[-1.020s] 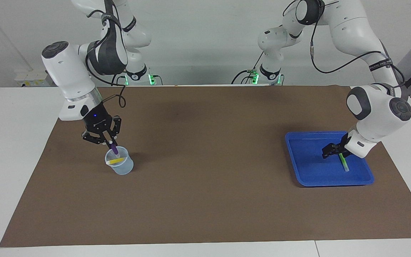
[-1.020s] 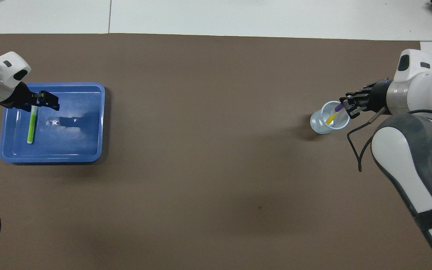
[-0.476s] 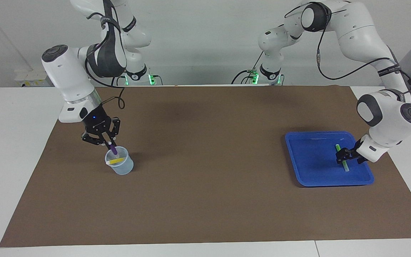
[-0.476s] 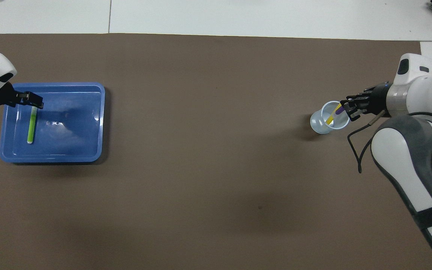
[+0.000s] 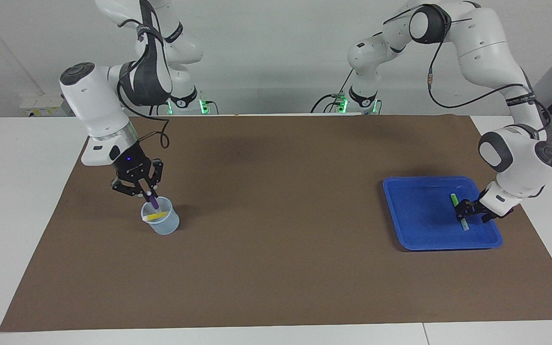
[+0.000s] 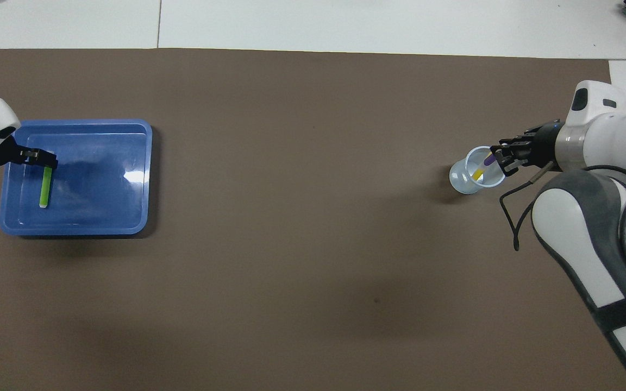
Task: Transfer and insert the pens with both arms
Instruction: 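Grasp the green pen with the left gripper while the right gripper withdraws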
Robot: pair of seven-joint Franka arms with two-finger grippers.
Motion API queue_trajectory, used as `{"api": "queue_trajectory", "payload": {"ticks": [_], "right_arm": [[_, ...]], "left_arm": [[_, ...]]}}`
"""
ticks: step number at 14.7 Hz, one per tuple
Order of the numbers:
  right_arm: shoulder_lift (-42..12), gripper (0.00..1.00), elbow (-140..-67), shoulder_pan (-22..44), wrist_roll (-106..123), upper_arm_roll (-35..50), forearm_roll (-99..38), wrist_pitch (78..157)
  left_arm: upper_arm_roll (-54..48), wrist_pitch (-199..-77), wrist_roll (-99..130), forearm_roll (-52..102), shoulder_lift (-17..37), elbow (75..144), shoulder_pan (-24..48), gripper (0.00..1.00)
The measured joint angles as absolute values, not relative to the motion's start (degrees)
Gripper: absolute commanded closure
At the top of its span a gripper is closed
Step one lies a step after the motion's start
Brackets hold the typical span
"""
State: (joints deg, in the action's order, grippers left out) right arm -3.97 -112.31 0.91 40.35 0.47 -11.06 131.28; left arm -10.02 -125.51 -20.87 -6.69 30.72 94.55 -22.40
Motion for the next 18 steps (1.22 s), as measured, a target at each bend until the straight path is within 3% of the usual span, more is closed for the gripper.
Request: {"api": "queue_trajectory", "payload": {"ticks": [3,9,11,14,18], "right_arm": [[-3.96,0.0,-112.43,0.9,40.34,0.48,-11.07,131.38],[-3.9,0.0,-112.44,0.9,40.28,0.48,-11.1,131.47],[-3.87,0.0,-112.44,0.9,39.96,0.48,-11.13,131.49],[-3.78,0.0,-112.43,0.92,37.23,0.65,-11.21,131.54],[-3.48,0.0,-112.33,4.21,25.75,1.4,-11.32,131.54]], "left_arm": [[-10.43,-124.21,-21.06,-6.69,30.72,94.91,-22.41,0.2],[-10.65,-122.67,-21.22,-6.69,30.71,94.87,-22.39,0.47],[-10.64,-122.32,-21.26,-6.69,30.68,94.83,-22.39,0.61],[-10.67,-122.03,-21.29,-6.69,30.65,94.78,-22.39,1.0],[-11.15,-119.18,-21.32,-6.69,30.41,93.64,-22.21,1.0]]}}
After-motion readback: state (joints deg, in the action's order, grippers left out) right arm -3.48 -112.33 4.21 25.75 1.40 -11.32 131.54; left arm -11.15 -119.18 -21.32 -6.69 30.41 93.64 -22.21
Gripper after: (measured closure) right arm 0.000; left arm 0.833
